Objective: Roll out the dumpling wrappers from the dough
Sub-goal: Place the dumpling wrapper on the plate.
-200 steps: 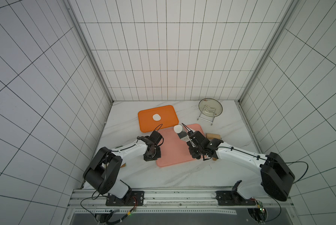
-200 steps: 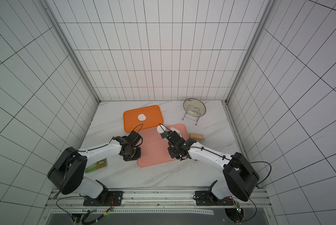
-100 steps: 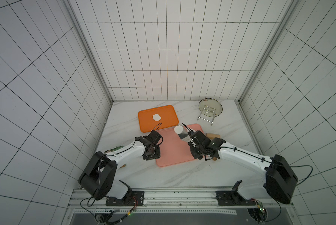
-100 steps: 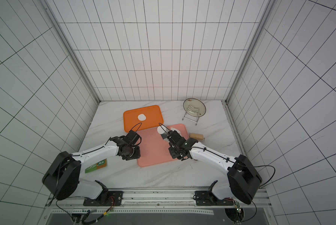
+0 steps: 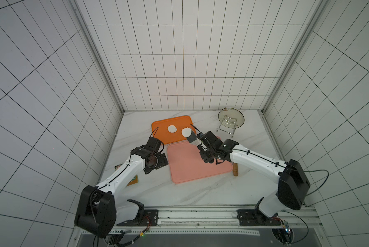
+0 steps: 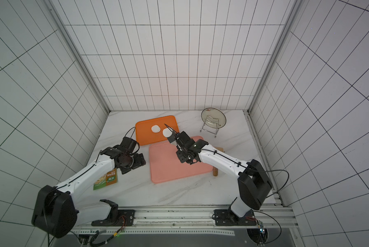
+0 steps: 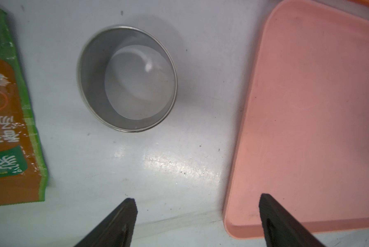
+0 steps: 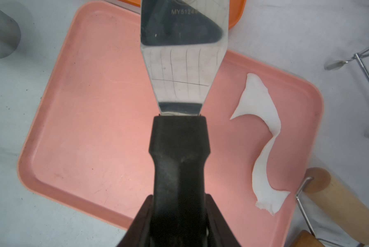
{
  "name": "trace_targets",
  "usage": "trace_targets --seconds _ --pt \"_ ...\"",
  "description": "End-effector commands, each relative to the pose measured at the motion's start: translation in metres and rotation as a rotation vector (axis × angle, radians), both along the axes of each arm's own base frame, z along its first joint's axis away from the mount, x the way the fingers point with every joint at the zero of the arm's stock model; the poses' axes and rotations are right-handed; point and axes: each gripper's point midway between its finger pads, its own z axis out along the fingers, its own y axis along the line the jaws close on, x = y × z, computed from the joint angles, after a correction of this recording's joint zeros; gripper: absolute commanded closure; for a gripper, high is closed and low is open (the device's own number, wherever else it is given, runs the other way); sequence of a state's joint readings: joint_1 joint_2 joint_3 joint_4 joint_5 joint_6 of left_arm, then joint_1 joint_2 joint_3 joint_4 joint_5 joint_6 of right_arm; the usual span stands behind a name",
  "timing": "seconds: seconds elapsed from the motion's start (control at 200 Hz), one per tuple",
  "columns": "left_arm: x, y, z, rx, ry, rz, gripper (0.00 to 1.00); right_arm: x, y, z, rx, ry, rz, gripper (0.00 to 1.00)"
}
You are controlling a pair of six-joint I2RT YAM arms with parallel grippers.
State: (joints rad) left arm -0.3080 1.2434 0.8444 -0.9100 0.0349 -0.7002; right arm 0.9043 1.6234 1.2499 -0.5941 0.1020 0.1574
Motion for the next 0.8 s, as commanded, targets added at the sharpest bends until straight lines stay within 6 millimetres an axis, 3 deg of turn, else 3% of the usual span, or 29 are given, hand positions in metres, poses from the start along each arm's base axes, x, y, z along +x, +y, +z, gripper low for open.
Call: trace_targets --seconds 0.0,0.3,0.795 --pt "0.001 0.005 0.015 -0.027 -0.023 0.033 0.11 0.024 0.025 0.022 0.019 -0.055 0.021 1.00" --pt "-0.004 0.024 0.022 -0.071 -0.040 0.111 0.11 0.072 0.061 0.017 -0.052 -0.058 0.025 1.00" --pt "-0.007 0.021 0.020 -0.146 -0.024 0.137 0.12 0.111 0.077 -0.014 -0.234 -0.086 0.061 1.00"
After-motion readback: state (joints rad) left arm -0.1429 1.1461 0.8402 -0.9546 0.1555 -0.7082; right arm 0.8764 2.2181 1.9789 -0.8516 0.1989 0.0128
